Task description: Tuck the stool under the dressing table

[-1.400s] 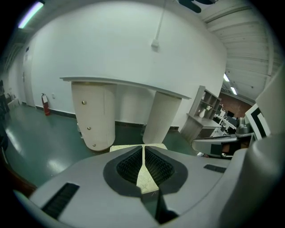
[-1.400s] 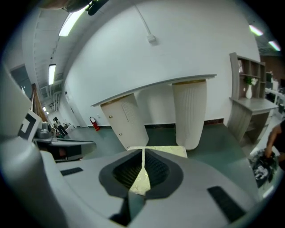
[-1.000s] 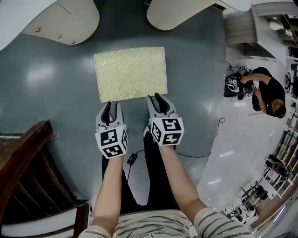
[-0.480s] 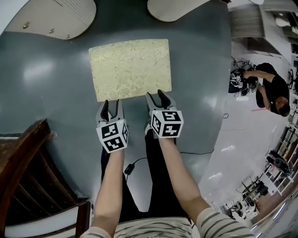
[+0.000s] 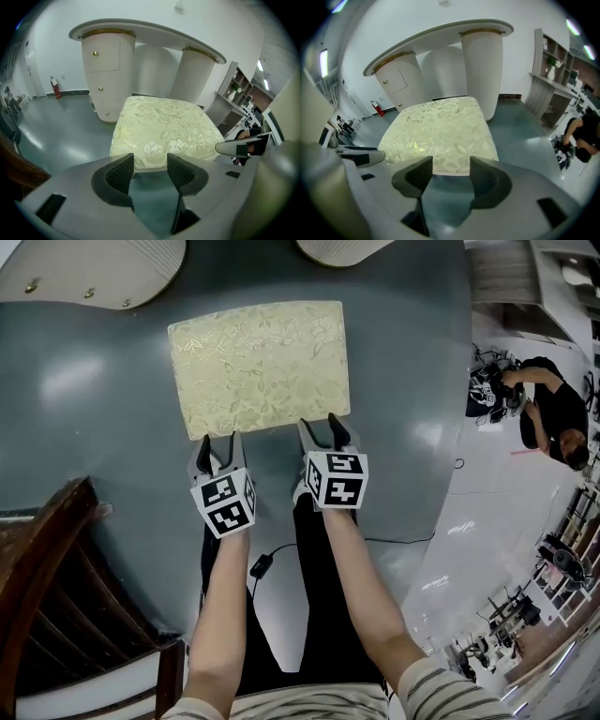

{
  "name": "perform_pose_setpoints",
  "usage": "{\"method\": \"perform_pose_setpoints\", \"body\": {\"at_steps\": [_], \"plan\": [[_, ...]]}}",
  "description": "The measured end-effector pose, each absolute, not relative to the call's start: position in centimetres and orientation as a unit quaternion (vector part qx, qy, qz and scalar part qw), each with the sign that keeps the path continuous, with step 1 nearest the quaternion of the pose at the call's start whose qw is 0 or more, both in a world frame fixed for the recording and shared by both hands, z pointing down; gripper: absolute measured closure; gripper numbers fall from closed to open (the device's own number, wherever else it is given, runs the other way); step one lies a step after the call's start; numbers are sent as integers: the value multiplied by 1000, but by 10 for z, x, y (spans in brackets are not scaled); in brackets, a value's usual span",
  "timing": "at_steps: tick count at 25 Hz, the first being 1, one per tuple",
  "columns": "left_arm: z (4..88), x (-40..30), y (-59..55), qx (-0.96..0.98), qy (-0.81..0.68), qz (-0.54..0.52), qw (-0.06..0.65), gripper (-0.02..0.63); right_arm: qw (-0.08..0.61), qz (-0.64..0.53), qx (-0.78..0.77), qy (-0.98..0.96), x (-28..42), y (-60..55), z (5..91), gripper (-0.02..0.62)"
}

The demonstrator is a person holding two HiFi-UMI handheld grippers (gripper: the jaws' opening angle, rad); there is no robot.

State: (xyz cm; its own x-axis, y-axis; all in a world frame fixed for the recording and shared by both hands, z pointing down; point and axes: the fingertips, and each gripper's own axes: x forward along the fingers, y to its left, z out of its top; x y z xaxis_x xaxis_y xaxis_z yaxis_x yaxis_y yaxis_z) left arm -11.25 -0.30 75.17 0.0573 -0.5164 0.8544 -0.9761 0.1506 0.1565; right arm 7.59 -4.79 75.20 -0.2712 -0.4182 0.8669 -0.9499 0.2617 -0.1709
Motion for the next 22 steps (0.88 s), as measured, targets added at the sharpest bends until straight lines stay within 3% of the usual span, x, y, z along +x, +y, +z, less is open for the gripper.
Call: {"method": "perform_pose_setpoints", "body": {"at_steps": [22], "plan": [[768, -108, -11, 581, -634, 293, 418, 397, 367, 357, 487, -707, 76, -59, 764, 354]]}}
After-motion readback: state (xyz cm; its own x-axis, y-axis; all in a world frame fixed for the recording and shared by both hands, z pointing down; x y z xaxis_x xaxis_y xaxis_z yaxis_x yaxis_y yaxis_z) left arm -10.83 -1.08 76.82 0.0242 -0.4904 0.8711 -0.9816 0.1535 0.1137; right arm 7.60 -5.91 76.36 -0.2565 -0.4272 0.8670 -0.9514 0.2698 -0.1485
